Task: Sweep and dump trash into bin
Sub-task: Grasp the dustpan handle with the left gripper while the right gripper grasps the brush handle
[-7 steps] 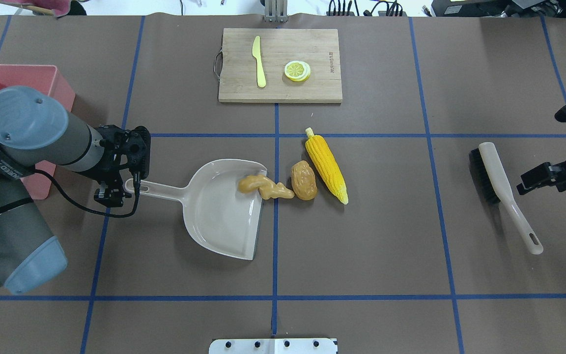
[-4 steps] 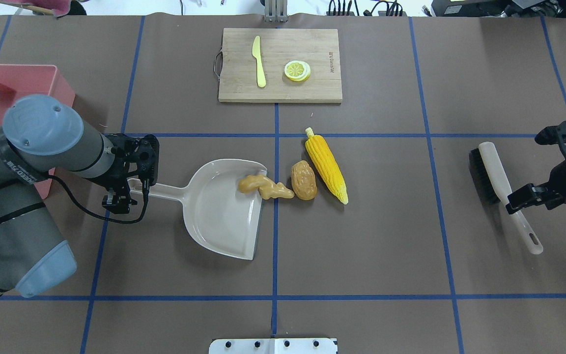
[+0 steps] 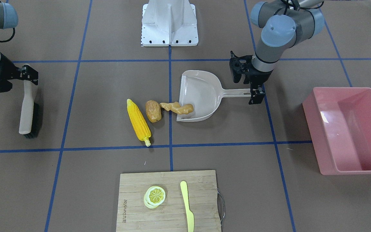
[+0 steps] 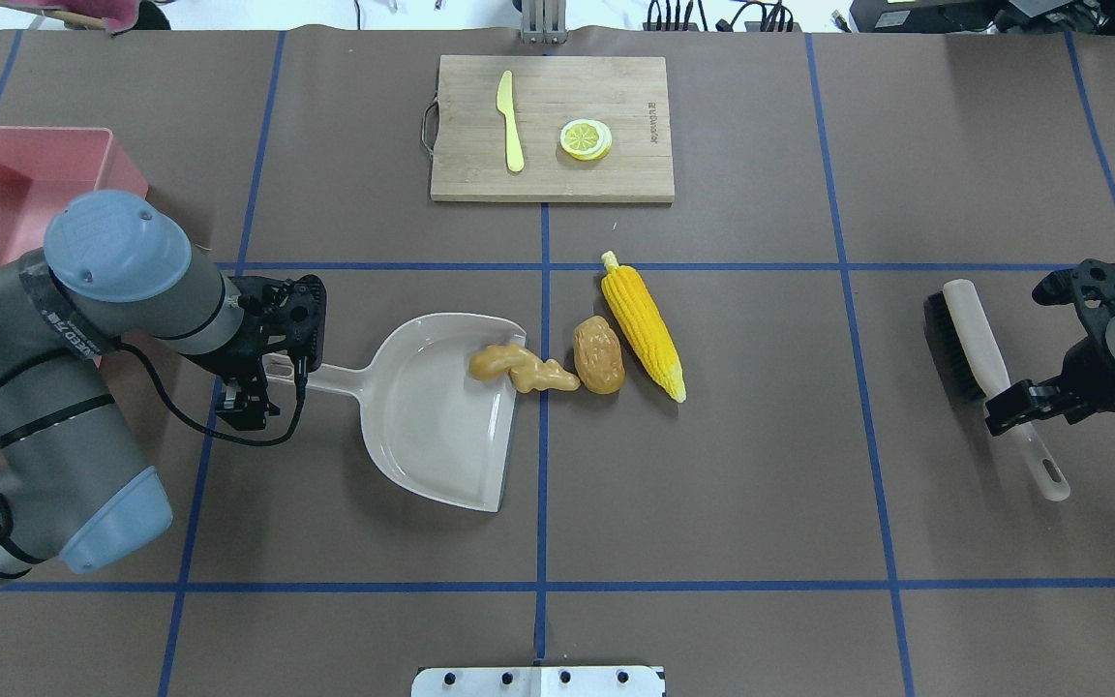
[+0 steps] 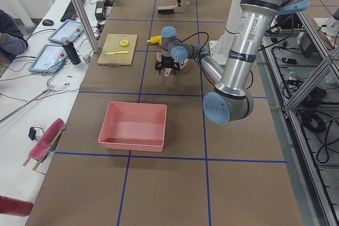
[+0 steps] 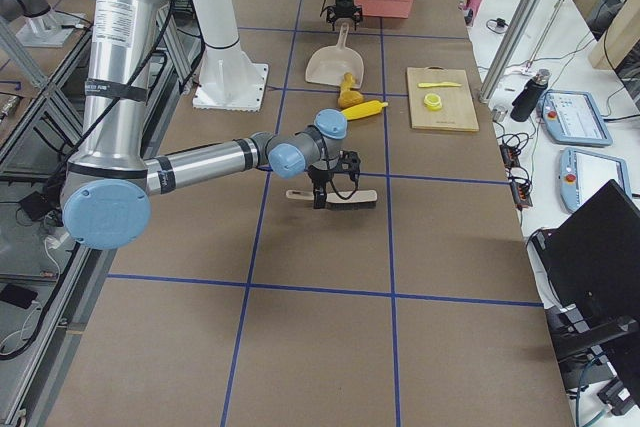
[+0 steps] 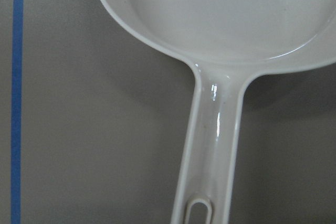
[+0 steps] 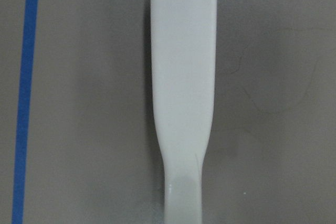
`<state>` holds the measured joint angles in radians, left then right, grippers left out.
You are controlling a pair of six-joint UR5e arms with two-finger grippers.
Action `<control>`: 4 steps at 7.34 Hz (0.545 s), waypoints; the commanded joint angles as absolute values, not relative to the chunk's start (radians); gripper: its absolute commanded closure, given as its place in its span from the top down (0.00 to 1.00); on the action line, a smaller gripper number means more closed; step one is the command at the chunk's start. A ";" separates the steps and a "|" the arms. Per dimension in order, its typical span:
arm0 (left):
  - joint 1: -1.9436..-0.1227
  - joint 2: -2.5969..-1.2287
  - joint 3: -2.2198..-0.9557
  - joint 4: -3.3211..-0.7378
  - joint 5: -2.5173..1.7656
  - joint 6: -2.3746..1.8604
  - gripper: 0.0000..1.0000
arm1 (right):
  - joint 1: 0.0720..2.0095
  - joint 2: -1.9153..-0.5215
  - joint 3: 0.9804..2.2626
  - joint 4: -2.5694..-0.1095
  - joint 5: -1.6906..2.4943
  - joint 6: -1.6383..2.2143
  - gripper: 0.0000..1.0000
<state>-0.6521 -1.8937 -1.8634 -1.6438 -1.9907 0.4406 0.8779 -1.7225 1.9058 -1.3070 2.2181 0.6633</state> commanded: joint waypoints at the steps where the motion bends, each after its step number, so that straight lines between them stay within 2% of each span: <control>1: -0.653 -1.890 -1.853 -1.657 -2.098 0.436 0.98 | 0.864 -1.717 1.885 -1.305 2.221 0.682 1.00; 2: -0.655 -1.884 -1.852 -1.695 -2.102 0.434 0.97 | 0.853 -1.717 1.885 -1.305 2.223 0.699 0.89; 3: -0.657 -1.879 -1.847 -1.735 -2.111 0.423 0.97 | 0.848 -1.717 1.885 -1.305 2.226 0.706 0.67; 4: -0.657 -1.878 -1.839 -1.759 -2.140 0.405 0.97 | 0.847 -1.717 1.887 -1.305 2.230 0.716 0.55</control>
